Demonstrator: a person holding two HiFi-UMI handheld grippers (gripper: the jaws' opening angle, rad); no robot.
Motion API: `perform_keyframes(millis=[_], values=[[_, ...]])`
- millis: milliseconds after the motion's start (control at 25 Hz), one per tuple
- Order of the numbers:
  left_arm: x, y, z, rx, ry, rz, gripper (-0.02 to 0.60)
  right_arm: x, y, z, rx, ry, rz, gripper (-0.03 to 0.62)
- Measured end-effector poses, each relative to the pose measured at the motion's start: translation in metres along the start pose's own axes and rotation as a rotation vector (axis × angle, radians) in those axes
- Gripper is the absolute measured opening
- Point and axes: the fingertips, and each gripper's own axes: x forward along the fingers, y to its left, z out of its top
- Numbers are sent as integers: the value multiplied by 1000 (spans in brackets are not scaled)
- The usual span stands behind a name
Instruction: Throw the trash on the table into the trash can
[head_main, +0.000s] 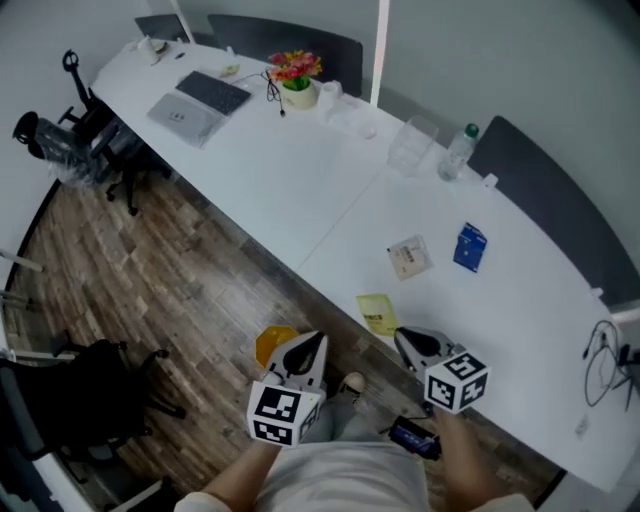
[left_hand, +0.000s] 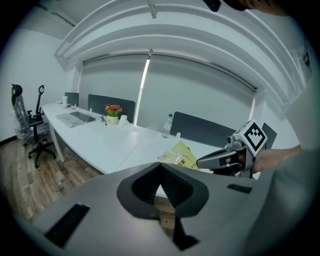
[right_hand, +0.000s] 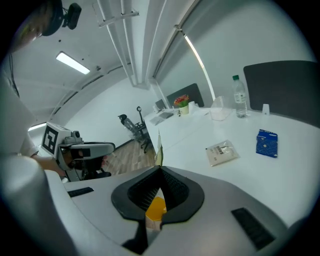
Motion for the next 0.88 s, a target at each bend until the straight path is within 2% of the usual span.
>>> perform_keyframes(millis=[280, 480, 640, 880], values=[[-50, 43, -23, -79, -29, 128, 0, 40, 52, -9, -68, 61, 115, 31], [-101, 84, -41, -130, -57, 221, 0, 76, 107, -9, -116, 91, 189, 31], [-133, 107, -56, -160, -70, 264, 0, 101, 144, -18, -154, 123, 228, 31], [-170, 138, -86, -211, -67, 309, 0, 135, 175, -43, -197, 202, 251, 31]])
